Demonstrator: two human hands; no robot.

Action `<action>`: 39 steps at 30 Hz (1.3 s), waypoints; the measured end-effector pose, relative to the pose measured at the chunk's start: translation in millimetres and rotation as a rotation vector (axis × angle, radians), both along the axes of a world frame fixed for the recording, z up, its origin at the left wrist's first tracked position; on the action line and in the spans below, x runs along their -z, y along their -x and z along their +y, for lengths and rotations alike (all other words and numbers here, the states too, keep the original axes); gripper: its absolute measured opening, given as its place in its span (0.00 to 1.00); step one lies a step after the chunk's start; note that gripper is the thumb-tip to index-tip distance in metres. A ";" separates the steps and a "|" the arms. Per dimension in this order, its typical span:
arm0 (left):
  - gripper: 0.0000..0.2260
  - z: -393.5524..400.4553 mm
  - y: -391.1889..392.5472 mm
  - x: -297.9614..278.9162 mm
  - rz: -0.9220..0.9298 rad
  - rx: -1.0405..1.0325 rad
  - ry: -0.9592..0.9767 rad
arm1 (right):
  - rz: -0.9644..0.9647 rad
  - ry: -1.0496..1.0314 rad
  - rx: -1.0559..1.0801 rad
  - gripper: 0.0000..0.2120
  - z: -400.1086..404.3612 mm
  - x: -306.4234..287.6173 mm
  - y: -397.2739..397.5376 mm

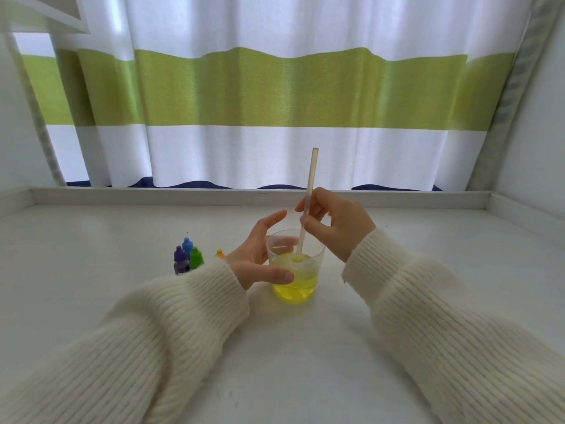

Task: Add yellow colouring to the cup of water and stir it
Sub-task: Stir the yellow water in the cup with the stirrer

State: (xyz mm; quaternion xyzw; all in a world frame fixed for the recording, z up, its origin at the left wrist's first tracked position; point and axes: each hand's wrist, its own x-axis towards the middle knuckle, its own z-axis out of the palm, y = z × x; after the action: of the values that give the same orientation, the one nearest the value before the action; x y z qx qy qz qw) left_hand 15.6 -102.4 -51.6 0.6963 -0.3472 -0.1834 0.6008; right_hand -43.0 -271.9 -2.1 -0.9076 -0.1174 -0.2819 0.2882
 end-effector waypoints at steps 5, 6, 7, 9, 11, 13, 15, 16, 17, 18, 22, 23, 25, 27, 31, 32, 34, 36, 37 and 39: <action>0.40 0.4 0.5 0.4 -0.006 0.004 0.007 | -0.001 0.000 0.027 0.04 0.0 -0.3 0.1; 0.40 0.0 0.1 0.3 -0.008 0.005 0.004 | 0.003 -0.008 0.025 0.04 0.1 -0.6 0.3; 0.40 -0.2 -0.4 0.5 -0.010 0.006 0.001 | 0.007 -0.019 0.022 0.03 0.1 -0.9 0.8; 0.39 -0.3 -1.2 1.1 -0.009 0.007 -0.001 | 0.013 -0.034 0.010 0.02 0.4 -1.4 1.7; 0.39 -0.4 -1.5 1.4 -0.010 0.005 -0.002 | 0.023 -0.042 -0.011 0.02 1.3 -1.9 2.7; 0.39 -0.6 -1.7 1.2 -0.010 0.000 -0.009 | 0.034 -0.057 -0.039 0.02 2.9 -2.3 3.7; 0.39 -0.7 -2.2 1.3 -0.006 -0.003 -0.012 | 0.041 -0.073 -0.071 0.04 4.7 -2.5 5.3; 0.39 -0.7 -2.5 1.6 -0.006 -0.003 -0.011 | 0.045 -0.080 -0.088 0.04 5.9 -2.7 6.0; 0.39 -0.6 -2.7 2.1 -0.007 -0.002 -0.008 | 0.049 -0.089 -0.103 0.05 7.0 -2.8 6.6; 0.40 -0.8 -3.1 2.6 -0.007 -0.001 -0.001 | 0.054 -0.097 -0.115 0.05 8.0 -3.0 6.9; 0.39 -0.9 -2.7 3.2 -0.008 0.006 0.022 | 0.072 -0.121 -0.150 0.04 10.6 -3.0 7.4; 0.39 -0.6 -2.7 3.3 -0.009 0.010 0.027 | 0.075 -0.127 -0.155 0.04 10.9 -3.1 7.5; 0.39 -0.1 -3.2 3.5 -0.014 0.026 0.035 | 0.081 -0.132 -0.163 0.04 11.3 -2.7 7.4; 0.39 0.1 -3.6 3.6 -0.030 0.053 0.035 | 0.085 -0.137 -0.169 0.04 11.8 -2.2 6.7; 0.39 -0.5 -4.2 3.1 -0.043 0.074 0.028 | 0.082 -0.145 -0.171 0.04 13.6 -1.4 5.8; 0.39 -0.6 -4.3 3.0 -0.044 0.075 0.026 | 0.082 -0.143 -0.172 0.04 13.9 -1.3 5.7; 0.40 -0.6 -5.2 3.0 -0.047 0.079 0.018 | 0.080 -0.142 -0.175 0.04 14.6 -1.5 5.5; 0.40 -0.4 -6.6 3.4 -0.044 0.078 0.016 | 0.074 -0.138 -0.176 0.05 14.6 -1.7 5.6; 0.40 -0.4 -6.9 3.5 -0.042 0.073 0.015 | 0.070 -0.133 -0.176 0.05 14.3 -1.7 5.9; 0.40 -0.4 -6.6 3.6 -0.036 0.057 0.013 | 0.058 -0.122 -0.171 0.05 13.7 -1.5 5.6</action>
State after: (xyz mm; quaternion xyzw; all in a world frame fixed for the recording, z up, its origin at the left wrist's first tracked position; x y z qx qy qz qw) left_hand 22.2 -102.8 -55.2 0.6853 -0.3788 -0.1859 0.5935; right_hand -48.6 -258.3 -0.6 -0.8828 -0.1686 -0.2365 0.3693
